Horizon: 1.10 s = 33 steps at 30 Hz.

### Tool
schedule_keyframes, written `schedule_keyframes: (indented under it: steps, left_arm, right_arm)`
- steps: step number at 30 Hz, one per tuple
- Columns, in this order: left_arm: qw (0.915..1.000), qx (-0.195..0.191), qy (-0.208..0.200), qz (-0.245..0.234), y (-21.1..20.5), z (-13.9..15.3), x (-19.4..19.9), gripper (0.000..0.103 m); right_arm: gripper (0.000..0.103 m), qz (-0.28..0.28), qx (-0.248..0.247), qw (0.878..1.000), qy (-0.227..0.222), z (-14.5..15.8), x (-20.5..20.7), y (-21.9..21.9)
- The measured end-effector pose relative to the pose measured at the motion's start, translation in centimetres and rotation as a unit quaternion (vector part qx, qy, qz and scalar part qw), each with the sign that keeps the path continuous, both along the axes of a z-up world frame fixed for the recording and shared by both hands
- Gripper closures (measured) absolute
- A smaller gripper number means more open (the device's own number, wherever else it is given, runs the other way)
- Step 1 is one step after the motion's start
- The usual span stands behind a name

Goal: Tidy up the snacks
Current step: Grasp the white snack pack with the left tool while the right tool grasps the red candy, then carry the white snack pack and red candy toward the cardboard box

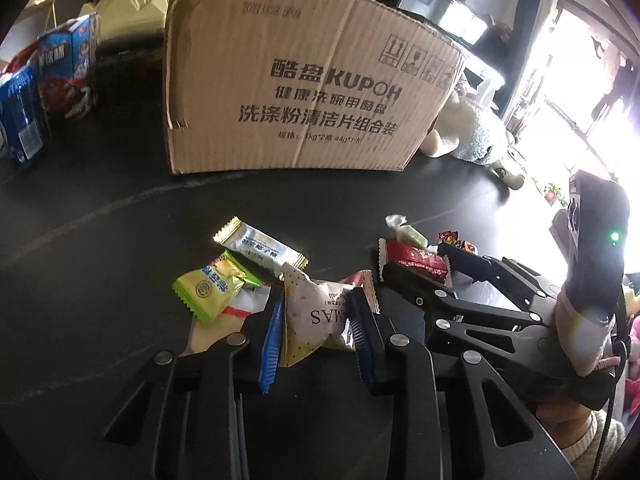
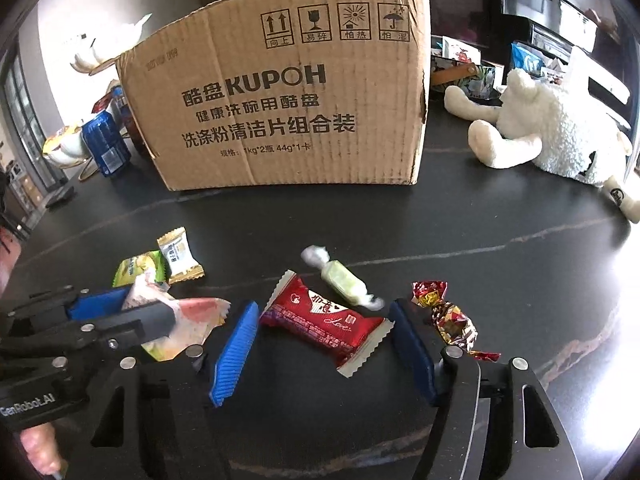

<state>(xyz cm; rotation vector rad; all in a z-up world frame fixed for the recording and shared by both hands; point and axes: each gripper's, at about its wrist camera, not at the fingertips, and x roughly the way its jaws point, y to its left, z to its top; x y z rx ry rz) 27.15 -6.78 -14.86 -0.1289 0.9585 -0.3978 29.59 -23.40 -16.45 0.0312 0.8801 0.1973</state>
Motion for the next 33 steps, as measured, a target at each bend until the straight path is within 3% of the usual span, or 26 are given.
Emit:
schedule_keyframes:
  steps: [4, 5, 10, 11, 20, 33]
  left_arm:
    - [1.0, 0.005, 0.0, 0.006, -0.3, -0.1, 0.2, 0.071]
    - [0.9999, 0.008, -0.001, 0.008, -0.2, 0.0, 0.2, 0.071]
    - [0.9999, 0.009, -0.007, 0.008, -0.5, 0.4, -0.1, 0.071]
    - [0.9999, 0.009, -0.009, 0.008, -0.6, 0.5, -0.2, 0.071]
    - [0.9992, 0.018, -0.031, 0.015, -0.3, 2.2, -1.4, 0.071]
    - [0.9958, 0.017, -0.086, 0.024, 0.5, 6.8, -3.2, 0.071]
  right_arm:
    - [0.039, -0.002, 0.003, 1.0, -0.001, 0.0, -0.2, -0.2]
    - [0.046, -0.003, 0.003, 1.0, -0.001, 0.0, -0.3, -0.2]
    - [0.05, -0.005, 0.008, 1.0, -0.001, 0.2, -0.8, -0.3]
    - [0.056, -0.005, 0.01, 1.0, -0.001, 0.3, -1.0, -0.3]
    - [0.057, -0.006, 0.012, 1.0, -0.021, 1.9, -2.5, 0.1]
    - [0.057, -0.008, 0.019, 0.997, -0.078, 7.8, -4.6, 1.0]
